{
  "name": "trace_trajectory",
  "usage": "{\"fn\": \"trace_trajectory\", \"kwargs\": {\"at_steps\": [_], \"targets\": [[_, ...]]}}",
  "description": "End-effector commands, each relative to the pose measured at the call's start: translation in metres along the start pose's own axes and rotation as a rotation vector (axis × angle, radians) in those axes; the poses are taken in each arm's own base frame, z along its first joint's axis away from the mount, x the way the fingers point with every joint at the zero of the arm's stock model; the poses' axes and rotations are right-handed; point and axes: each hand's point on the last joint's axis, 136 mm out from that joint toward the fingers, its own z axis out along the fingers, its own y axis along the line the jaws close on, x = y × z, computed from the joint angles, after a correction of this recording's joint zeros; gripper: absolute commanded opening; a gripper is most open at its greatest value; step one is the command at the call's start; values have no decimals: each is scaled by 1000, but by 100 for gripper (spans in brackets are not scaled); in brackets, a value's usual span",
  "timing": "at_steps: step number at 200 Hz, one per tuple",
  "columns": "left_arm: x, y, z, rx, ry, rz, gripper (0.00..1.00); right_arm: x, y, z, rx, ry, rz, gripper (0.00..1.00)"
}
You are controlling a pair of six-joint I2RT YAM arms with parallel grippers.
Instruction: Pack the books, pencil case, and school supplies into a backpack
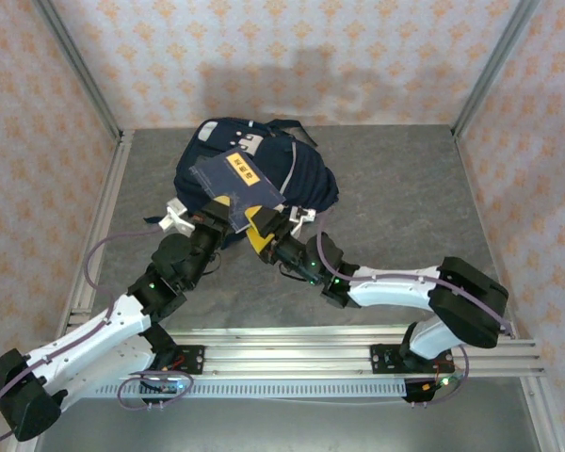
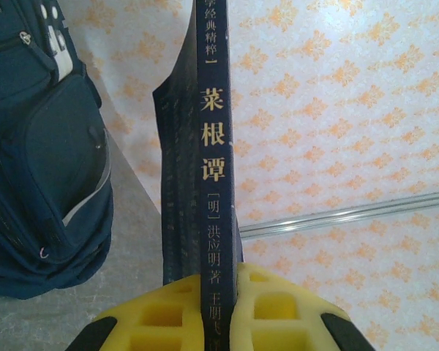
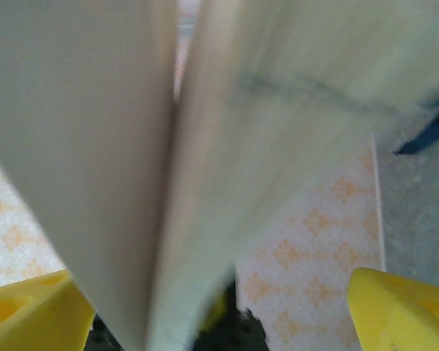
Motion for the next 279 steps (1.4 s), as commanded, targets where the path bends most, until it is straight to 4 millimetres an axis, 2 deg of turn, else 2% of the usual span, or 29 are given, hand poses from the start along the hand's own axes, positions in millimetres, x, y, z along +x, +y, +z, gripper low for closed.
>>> {"fn": "trace_trajectory", "kwargs": {"at_steps": [1,19,48,94,122,138,153,168,173,189,200,220,224,228,244,263,279], "targets": [[-10,-17,-4,45,-60,-7,0,-16,35,8,-101,-76,-61,84],[-6,-16,-4,39,-54,0,0,-23,35,10,-92,-111,-74,78],[-1,-11,-3,19,-56,15,0,-29,37,12,-84,-143,-91,63],[5,0,-3,-24,-68,21,0,-47,33,5,8,-243,-166,43],[15,2,1,-34,-50,27,0,-49,32,9,32,-253,-179,19],[18,3,0,-44,-47,45,0,-57,26,3,76,-287,-195,7],[18,6,-1,-58,-49,61,0,-69,21,-5,95,-322,-191,0],[21,10,0,-80,-37,88,0,-77,22,-11,88,-329,-191,0],[23,9,1,-88,-27,104,8,-79,23,-12,86,-327,-194,0],[37,-5,6,-48,48,174,48,-86,27,-18,90,-327,-224,0],[47,-14,10,-42,103,235,61,-92,29,-25,107,-332,-262,0],[55,-28,15,-69,162,384,69,-116,18,-49,226,-359,-300,0],[56,-30,17,-74,171,425,71,-121,9,-54,264,-361,-311,0],[58,-34,19,-77,181,470,72,-126,14,-63,267,-371,-315,0],[67,-45,31,-126,253,704,73,-146,1,-92,368,-390,-346,0],[82,-48,57,-200,343,902,73,-165,-5,-133,485,-431,-425,0],[94,-40,83,-275,412,1036,74,-174,-4,-161,551,-448,-504,0]]}}
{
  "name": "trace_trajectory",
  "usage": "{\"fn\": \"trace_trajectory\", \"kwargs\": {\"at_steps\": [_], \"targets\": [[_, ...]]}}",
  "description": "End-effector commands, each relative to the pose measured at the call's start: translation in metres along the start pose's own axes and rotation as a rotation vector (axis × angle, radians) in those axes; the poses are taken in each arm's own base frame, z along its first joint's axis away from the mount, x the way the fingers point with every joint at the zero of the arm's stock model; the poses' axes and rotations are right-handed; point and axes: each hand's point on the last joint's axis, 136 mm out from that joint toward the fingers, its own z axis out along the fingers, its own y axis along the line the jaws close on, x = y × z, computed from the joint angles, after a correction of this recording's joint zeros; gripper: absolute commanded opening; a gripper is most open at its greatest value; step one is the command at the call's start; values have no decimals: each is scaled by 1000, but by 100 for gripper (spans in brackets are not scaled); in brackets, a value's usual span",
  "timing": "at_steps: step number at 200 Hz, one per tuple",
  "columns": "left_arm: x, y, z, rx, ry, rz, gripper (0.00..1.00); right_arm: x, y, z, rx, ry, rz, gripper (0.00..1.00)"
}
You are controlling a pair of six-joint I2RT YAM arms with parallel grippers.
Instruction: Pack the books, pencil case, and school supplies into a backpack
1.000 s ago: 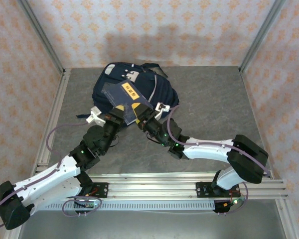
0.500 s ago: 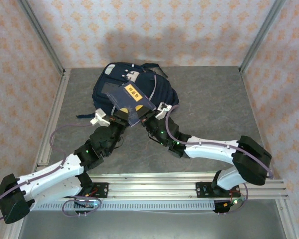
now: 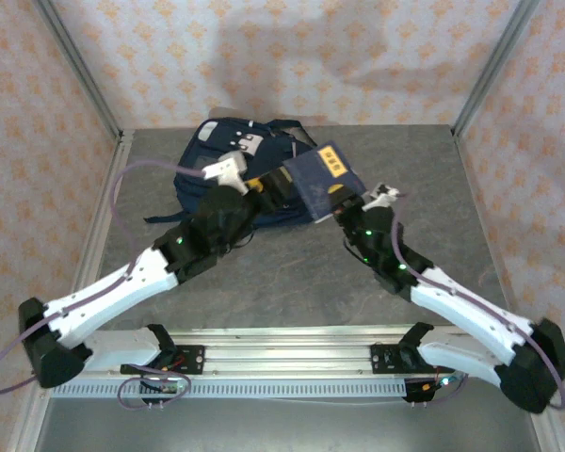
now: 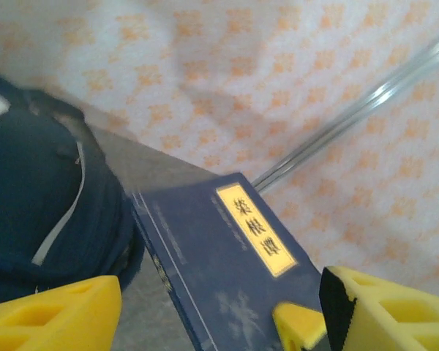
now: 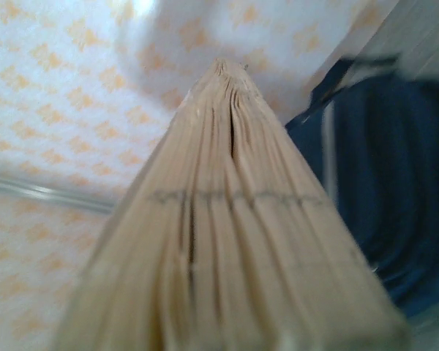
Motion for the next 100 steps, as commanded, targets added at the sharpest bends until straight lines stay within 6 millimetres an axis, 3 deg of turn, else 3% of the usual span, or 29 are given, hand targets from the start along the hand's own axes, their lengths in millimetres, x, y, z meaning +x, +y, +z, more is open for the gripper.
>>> {"fn": "trace_trajectory", "kwargs": {"at_steps": [1,28,53,57,100], "targets": [[39,26,34,-158,231,378,74,-9,-39,-27,151,31,-194,0],[50,49,95,-252,388,396,74,-29,-51,-55,228,1,-357,0],[58,75,144,-306,485,400,70,-31,-57,-65,264,24,-447,0],[67,85,155,-332,510,407,69,-31,-58,-65,268,33,-458,0],[79,118,209,-403,592,459,66,-32,-71,-68,341,85,-560,0]]}}
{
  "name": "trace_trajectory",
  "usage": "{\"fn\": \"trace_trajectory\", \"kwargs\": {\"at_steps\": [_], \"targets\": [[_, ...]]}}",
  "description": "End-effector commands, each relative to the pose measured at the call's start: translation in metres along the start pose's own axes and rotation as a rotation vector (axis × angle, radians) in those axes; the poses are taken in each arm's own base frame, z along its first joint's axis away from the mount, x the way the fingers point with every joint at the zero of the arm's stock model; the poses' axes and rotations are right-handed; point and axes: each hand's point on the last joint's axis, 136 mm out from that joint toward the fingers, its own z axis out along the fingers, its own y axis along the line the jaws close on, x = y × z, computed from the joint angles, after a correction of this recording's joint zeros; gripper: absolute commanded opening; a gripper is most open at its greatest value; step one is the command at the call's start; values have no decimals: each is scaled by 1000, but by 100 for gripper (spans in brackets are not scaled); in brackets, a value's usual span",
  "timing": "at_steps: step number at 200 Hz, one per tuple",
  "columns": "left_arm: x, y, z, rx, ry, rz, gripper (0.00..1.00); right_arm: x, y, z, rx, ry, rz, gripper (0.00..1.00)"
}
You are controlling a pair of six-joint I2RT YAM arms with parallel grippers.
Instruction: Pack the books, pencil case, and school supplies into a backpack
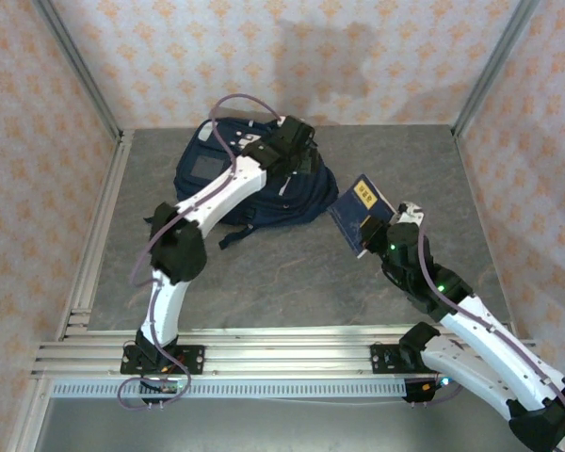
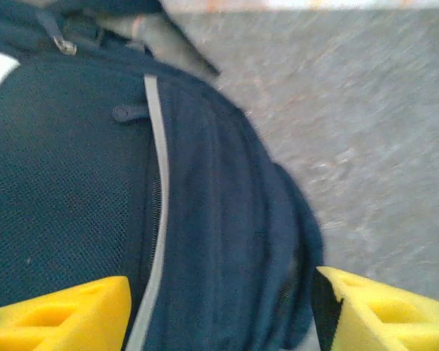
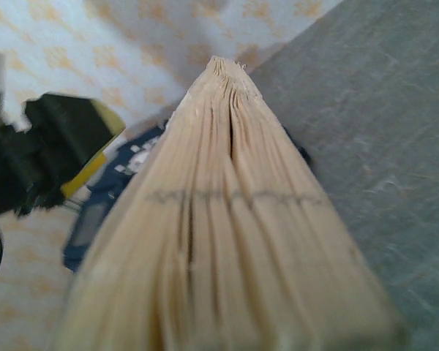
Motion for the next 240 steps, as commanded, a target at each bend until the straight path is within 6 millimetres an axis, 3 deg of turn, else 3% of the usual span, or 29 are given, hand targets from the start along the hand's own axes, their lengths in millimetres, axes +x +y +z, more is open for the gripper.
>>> {"fn": "trace_trajectory", "kwargs": {"at_steps": [1,31,82,123,141,145,169,189,240], "targets": [[5,5,3,-28,88,85,66,-12,-2,-8,34,0,-92,0],[11,14,38,-48,140,81,63,-26,3,-6,54,15,-115,0],[45,13,83,-21,235,43,50,-45,17,8,44,53,-71,0],[50,17,92,-30,246,53,20,-48,16,20,44,79,-54,0],[48,16,92,-16,245,56,0,-49,11,22,50,78,-55,0],[49,15,91,-6,250,52,0,-49,10,22,55,77,-57,0],[48,5,74,48,282,19,0,-52,-5,22,102,71,-53,0],[42,-5,45,108,289,-6,0,-50,-10,19,109,64,-40,0],[15,-8,-58,227,166,-65,0,-39,-15,14,85,81,22,0]]}}
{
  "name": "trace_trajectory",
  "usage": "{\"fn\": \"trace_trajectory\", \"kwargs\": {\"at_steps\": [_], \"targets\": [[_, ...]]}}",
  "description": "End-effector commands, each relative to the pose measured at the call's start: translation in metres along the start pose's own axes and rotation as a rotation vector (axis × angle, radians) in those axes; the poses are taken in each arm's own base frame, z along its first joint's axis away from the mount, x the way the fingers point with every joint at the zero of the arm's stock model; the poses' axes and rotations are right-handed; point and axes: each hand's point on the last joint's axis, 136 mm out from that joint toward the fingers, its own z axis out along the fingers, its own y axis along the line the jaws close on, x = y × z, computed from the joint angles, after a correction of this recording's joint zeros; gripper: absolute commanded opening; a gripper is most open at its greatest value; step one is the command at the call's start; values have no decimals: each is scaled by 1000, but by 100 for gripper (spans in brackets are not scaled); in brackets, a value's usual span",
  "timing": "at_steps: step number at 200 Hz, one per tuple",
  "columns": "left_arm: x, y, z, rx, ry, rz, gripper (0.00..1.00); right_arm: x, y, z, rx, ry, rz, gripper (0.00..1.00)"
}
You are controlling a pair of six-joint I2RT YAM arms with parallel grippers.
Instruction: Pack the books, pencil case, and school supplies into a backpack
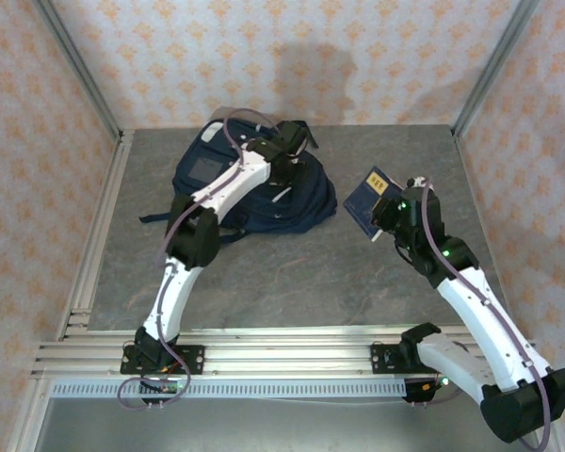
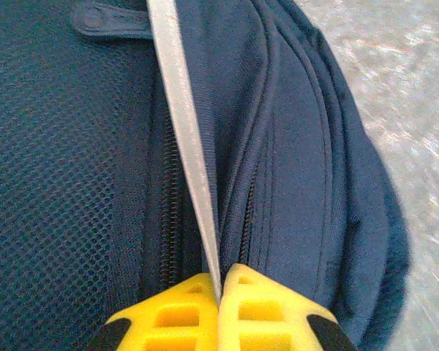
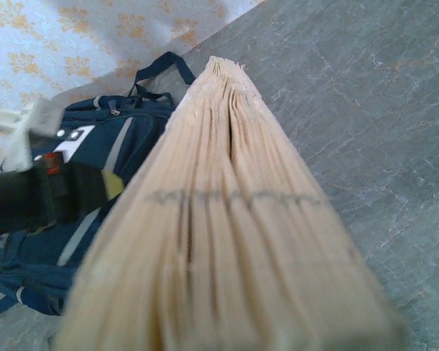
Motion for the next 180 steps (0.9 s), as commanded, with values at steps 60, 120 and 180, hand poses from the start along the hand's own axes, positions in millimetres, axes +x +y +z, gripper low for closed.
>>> {"fn": "trace_trajectory", "kwargs": {"at_steps": [60,120,180], "targets": [[0,-43,-158,267,-160,-17,0,26,47,4,-307,137,153,0],[0,-54,-191,350,-187,20,0,40,88,18,-555,270,370,0],[-14,-68,-219,474,-227,8,0,60,113,44,-743,367,434,0]]}}
